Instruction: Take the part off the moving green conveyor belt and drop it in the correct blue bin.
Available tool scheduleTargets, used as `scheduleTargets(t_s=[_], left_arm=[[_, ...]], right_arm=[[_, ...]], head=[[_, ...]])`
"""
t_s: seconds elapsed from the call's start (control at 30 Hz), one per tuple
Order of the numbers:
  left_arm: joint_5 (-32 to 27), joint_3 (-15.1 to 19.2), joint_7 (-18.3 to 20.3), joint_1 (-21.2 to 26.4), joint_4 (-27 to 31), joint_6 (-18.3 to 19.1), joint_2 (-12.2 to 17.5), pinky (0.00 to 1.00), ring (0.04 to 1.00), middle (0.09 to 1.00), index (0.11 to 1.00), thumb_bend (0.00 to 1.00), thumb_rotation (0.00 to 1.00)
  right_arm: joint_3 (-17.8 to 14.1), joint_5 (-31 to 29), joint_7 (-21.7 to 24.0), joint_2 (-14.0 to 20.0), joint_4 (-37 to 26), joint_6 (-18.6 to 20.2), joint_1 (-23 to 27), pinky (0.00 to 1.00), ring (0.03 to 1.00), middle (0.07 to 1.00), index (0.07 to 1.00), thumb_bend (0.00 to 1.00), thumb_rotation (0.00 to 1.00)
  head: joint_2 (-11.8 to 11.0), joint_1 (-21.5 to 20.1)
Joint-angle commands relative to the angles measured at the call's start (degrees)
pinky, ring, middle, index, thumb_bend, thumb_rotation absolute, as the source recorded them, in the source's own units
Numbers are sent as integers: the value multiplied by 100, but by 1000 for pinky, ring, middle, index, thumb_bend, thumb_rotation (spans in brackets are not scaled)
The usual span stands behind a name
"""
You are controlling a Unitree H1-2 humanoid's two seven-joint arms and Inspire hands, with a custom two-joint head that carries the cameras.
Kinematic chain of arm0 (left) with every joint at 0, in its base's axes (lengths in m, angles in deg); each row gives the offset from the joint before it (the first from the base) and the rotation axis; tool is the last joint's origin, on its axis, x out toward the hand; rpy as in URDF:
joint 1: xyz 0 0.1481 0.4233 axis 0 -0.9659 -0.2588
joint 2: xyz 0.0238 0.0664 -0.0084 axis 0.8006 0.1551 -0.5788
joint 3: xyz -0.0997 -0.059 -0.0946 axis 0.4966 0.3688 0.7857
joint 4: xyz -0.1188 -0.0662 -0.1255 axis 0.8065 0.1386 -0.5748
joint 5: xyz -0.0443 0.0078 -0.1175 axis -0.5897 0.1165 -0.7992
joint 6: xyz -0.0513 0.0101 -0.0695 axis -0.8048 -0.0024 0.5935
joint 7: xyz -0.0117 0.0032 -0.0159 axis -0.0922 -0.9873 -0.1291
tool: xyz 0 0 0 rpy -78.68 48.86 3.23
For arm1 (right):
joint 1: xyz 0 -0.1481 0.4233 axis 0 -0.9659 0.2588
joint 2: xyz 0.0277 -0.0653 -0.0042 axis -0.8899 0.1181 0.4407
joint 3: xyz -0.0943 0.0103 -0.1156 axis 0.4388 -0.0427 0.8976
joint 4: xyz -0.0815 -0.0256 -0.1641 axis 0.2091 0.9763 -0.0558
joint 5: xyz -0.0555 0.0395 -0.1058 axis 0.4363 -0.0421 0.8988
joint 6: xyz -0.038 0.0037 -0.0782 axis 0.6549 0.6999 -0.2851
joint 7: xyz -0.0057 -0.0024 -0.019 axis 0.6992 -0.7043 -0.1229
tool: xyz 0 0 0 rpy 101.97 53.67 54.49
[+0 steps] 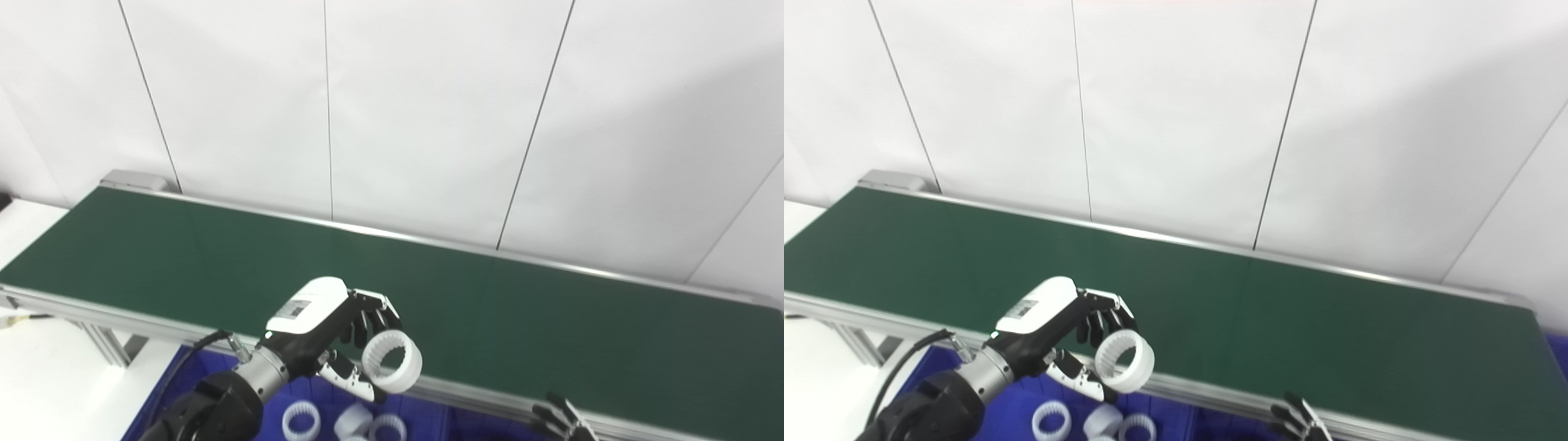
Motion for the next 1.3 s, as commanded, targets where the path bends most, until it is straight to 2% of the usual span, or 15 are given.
scheduleTargets(t_s=[0.0, 0.2, 0.4, 0.47, 0.53, 0.6, 0.7, 1.03, 1.27], left_arm=[[55, 92, -1, 0, 227, 59, -24, 332, 398, 484, 512, 501, 0], [-52, 174, 25, -234, 170, 70, -99, 319, 392, 485, 512, 501, 0], [-44, 220, -47, -486, -10, 78, -226, 342, 407, 486, 506, 502, 0], [-124, 271, -87, -562, -54, 98, -289, 341, 411, 492, 503, 502, 0], [-242, 343, -219, -659, -200, -37, -355, 365, 424, 493, 498, 503, 0], [-365, 406, -388, -772, -416, -193, -433, 371, 424, 490, 500, 503, 0], [-398, 410, -546, -896, -672, -214, -532, 379, 428, 491, 500, 503, 0], [-423, 391, -1319, -1019, -1805, -881, -561, 358, 429, 502, 494, 503, 0], [-397, 386, -1602, -985, -2561, -1002, -557, 365, 423, 501, 500, 502, 0]], right_arm=[[-39, -98, 24, 5, -286, 120, 42, 654, 750, 803, 875, 512, 728], [-130, -159, 40, 50, -522, 406, 64, 661, 758, 811, 880, 549, 756], [-210, -256, 75, 95, -687, 543, 35, 666, 753, 803, 879, 563, 756], [-230, -311, 91, 106, -734, 574, 22, 668, 756, 804, 880, 550, 744], [-253, -337, 88, 113, -766, 608, 8, 674, 757, 803, 880, 541, 729], [-274, -353, 87, 121, -780, 627, -2, 676, 760, 805, 881, 548, 731], [-301, -341, 69, 129, -760, 567, -17, 676, 759, 806, 882, 548, 746], [-305, -388, 83, 99, -812, 602, -95, 675, 755, 801, 876, 551, 726], [-292, -403, 98, 96, -823, 599, -103, 667, 751, 795, 875, 532, 711]], head=[[132, 80], [418, 296], [544, 464], [560, 515], [574, 537], [553, 525], [551, 495], [478, 386], [471, 338]])
